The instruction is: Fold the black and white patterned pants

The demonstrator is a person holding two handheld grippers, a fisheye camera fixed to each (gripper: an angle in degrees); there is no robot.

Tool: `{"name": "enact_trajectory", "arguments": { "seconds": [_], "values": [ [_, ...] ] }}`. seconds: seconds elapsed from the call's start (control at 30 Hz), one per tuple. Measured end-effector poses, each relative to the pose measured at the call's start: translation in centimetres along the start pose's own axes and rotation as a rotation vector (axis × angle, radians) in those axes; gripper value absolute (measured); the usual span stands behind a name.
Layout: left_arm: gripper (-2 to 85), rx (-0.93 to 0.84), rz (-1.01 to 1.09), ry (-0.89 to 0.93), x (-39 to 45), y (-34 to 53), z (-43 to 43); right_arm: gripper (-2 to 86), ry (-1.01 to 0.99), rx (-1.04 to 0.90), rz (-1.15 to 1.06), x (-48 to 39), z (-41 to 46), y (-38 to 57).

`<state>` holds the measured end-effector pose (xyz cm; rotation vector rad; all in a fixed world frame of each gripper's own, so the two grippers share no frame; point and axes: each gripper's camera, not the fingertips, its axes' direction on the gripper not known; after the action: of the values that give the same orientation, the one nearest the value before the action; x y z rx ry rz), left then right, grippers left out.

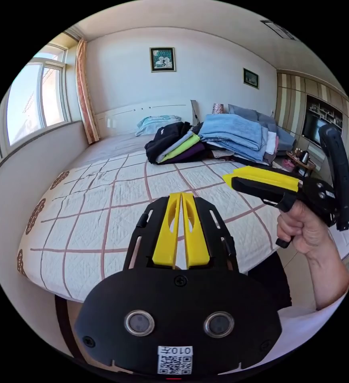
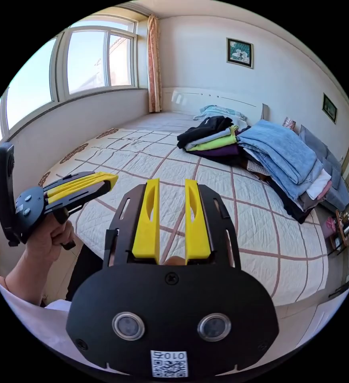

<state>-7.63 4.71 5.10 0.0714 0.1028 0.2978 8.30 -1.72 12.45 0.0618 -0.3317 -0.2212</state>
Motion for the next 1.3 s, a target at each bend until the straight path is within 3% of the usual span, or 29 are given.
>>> {"name": "enact_trajectory", "arguments": {
  "seconds": [0.17,0.37,0.53,0.8,1.0,1.3],
  "values": [
    [2.1,0.023,-0.024,0.055,-3.2,-0.9,4.8,13.1,0.002,0.047,0.029,4.1,3.8,-2.4],
    [10.0,-0.022,-0.008,0.071,-6.6,-4.1,8.2,14.5,0.153,0.057,-0.036,9.0,10.0,-10.0],
    [11.3,-0.007,-0.076,0.027,-9.3,-2.2,5.2,15.5,0.243,0.069,0.058,16.8,17.7,-22.8],
    [11.7,-0.203,-0.251,-0.132,-15.9,7.2,0.6,14.8,0.227,-0.115,0.218,23.5,28.4,-33.9],
    [12.0,-0.268,-0.359,-0.234,-18.5,10.7,-1.3,5.8,0.327,-0.089,0.1,20.1,29.5,-35.5],
    [14.2,-0.126,-0.235,-0.211,-17.4,5.4,-0.1,2.7,0.049,-0.146,0.016,18.2,24.7,-36.9]
  ]
}}
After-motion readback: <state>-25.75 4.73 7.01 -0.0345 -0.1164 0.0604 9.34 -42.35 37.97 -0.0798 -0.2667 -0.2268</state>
